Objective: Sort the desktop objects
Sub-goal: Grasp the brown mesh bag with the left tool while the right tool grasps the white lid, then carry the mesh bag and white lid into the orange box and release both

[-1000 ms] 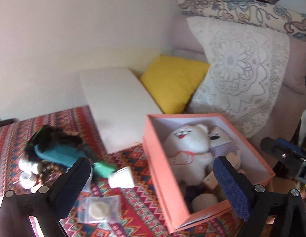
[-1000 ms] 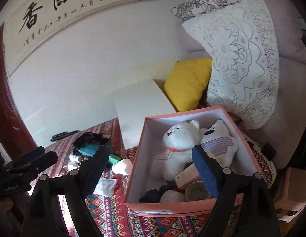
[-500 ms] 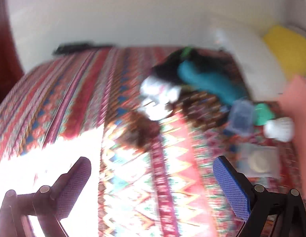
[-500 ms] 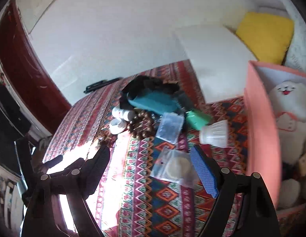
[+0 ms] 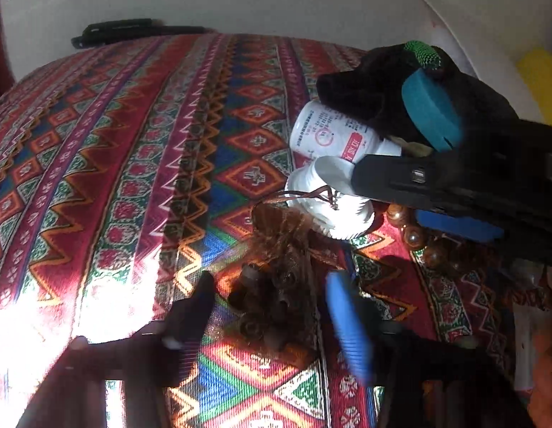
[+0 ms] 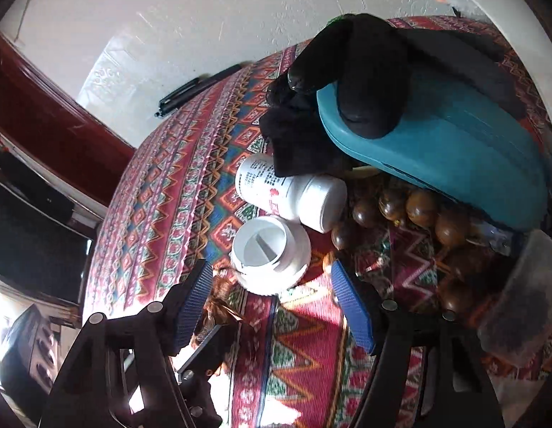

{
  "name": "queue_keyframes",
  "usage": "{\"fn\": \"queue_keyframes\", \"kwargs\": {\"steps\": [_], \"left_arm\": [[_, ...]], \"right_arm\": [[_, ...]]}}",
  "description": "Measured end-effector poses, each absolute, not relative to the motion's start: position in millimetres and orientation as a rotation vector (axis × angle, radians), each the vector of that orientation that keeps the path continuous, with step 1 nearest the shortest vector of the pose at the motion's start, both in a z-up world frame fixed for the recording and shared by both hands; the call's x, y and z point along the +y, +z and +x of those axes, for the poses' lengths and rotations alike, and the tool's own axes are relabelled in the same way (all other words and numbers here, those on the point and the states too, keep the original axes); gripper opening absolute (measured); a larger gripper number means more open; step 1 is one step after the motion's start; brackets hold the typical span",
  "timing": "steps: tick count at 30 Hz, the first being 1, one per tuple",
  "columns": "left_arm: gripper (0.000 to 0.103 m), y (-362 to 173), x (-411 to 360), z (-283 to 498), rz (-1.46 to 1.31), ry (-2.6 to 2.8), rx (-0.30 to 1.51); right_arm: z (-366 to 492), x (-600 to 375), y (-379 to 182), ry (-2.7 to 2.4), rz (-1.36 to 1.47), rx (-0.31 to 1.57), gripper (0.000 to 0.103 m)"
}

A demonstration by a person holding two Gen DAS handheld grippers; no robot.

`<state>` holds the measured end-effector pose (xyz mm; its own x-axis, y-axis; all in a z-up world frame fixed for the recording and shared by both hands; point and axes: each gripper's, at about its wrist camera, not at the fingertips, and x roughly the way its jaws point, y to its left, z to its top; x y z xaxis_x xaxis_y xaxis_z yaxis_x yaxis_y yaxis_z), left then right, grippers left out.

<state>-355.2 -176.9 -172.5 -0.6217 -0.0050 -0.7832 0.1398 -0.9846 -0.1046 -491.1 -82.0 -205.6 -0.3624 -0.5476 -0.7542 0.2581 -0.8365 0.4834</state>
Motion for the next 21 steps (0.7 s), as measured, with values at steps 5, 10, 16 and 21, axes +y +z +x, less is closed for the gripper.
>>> {"fn": "queue_keyframes", "kwargs": {"steps": [5,10,16,21], "left_arm": [[0.021,-166,-190,-339,1.289,-2.759,0.381],[0.020,-124,-205,-294,1.194,-2.798,0.528],[0.020,-66,-204,-228,1.048,-2.874,0.504],[0.020,-25,-179,-173,0.963,-2.961,0.415]], "right_arm": [[-496,-112,-212,-2.243,1.404,-0.244,0.058],[-475,-102,-206,-2.218,1.402,-0.278,0.057],[-414,-43,-161,-2.191,1.307,-0.466,0.057],[-349,11,-119,-2.194,1.227,-0.544,0.057]]}}
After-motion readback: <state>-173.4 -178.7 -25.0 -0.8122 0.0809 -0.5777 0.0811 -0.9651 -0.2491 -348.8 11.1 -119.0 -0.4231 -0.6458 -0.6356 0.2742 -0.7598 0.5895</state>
